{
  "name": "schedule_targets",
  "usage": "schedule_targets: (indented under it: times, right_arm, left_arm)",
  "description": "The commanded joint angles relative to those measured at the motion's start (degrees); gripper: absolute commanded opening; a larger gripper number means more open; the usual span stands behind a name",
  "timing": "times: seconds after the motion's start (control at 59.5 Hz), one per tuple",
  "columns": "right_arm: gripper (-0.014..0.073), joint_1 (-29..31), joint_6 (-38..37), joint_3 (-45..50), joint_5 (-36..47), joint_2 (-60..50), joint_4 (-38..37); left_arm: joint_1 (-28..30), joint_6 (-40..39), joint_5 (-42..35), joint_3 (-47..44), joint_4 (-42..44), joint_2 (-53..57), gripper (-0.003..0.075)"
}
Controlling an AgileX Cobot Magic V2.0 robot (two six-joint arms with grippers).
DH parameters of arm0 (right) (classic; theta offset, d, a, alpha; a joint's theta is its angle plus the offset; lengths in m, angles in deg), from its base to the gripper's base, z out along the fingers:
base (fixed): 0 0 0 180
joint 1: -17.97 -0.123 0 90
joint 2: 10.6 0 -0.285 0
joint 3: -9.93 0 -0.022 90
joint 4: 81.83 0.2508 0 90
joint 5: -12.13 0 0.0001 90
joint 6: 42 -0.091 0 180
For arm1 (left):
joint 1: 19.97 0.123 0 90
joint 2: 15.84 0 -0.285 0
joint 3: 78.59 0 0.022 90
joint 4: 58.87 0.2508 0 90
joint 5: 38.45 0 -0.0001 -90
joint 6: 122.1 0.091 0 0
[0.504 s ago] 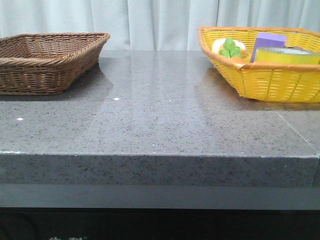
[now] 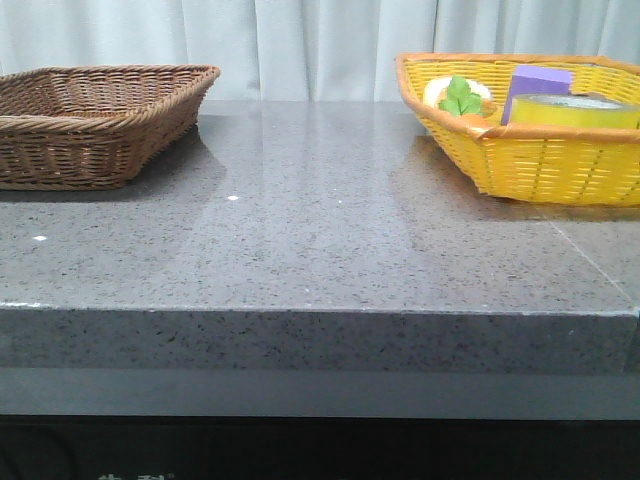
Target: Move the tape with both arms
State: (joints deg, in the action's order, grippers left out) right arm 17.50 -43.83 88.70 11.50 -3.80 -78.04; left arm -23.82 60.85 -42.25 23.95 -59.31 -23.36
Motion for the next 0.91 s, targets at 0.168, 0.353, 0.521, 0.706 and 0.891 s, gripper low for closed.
schedule_targets:
  times: [0.168,0.353,0.521,0.706,0.891]
  right_arm:
    - [-0.0067,-0.08,0.17,-0.42,5.73,-0.88,-0.19]
    - [-0.0067,-0.08,0.12,-5.47,3.38,-0.88,2.19]
    - [-0.0067,-0.08,0.12,-15.35,-5.57,0.59,2.19]
    - [-0.0065,-0.08,0.12,-26.95,-13.97,6.52,2.19]
    - [-0.0065,-0.08,0.12,-37.79,-22.76,15.03,2.19]
  left_arm:
    - [0.20,-0.10,-4.53,-0.28,-0.53,0.96,-0.0020]
    - [0.20,-0.10,-6.53,1.73,-5.15,0.92,-0.0020]
    - [0.20,-0.10,2.06,11.33,-6.62,0.83,-0.0020]
    - [0.20,-0.10,14.60,26.20,-6.27,-1.97,-0.0020]
    - [0.20,-0.10,27.70,39.44,-4.53,-11.21,-0.0020]
